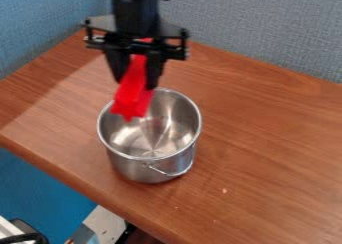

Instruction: Put the red object in the metal pot

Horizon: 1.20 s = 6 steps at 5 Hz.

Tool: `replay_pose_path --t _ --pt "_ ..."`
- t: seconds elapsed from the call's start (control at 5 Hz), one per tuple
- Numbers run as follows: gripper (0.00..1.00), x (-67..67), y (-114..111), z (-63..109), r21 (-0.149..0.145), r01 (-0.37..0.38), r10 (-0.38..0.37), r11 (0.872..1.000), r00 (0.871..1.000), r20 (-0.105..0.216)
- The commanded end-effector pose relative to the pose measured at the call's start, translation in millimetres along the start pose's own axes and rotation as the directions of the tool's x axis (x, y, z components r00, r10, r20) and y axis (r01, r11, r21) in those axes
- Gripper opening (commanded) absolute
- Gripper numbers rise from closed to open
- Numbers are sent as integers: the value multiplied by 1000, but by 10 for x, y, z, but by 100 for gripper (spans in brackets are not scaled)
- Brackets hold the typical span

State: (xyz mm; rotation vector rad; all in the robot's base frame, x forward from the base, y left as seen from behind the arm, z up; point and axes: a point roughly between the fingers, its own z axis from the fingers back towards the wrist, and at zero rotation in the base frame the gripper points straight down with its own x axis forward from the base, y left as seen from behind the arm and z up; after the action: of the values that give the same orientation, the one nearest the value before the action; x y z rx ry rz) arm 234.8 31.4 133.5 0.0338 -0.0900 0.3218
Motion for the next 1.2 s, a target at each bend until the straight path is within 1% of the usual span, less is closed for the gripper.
replay_pose_path --t 0.0,0.2,0.4,0.6,0.8,1.0 --pt "0 26 69 -18 20 9 -10 1000 999 31" --pt "0 18 69 -198 49 19 -20 999 999 28" --pt "0 21 29 -297 61 26 -28 998 999 37" --pt "0 62 -51 -342 62 26 -29 998 999 41" --pt "0 92 -136 -344 55 35 -38 998 998 46" --pt "0 89 -186 -358 54 47 -50 997 998 45"
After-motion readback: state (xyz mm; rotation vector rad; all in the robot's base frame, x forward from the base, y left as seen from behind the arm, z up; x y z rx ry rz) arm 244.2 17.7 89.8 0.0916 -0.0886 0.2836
